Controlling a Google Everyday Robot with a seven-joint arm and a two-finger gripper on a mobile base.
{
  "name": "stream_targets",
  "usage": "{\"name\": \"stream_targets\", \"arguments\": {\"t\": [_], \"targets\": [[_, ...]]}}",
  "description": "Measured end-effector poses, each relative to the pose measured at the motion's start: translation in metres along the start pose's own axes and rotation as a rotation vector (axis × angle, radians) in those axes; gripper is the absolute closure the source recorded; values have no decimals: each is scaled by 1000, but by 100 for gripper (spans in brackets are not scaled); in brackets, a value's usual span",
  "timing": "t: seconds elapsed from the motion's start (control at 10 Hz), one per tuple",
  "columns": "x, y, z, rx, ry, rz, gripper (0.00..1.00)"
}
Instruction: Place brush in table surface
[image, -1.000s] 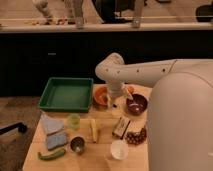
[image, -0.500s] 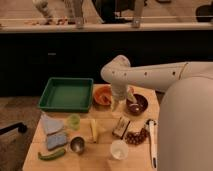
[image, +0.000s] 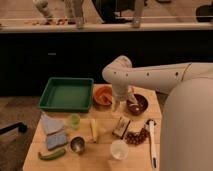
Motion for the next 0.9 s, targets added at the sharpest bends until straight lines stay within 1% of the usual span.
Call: {"name": "stream_targets", "arguments": {"t": [0.2,0.5,0.6,0.7,0.9], "targets": [[1,-1,-1,-2,2,-2,20],[21,-8,1,-2,0,12,20],[20,-5,4,-2,-5,27,20],[15,-2,7,-2,-11,38,20],[6,0,9,-1,-10,57,20]]}}
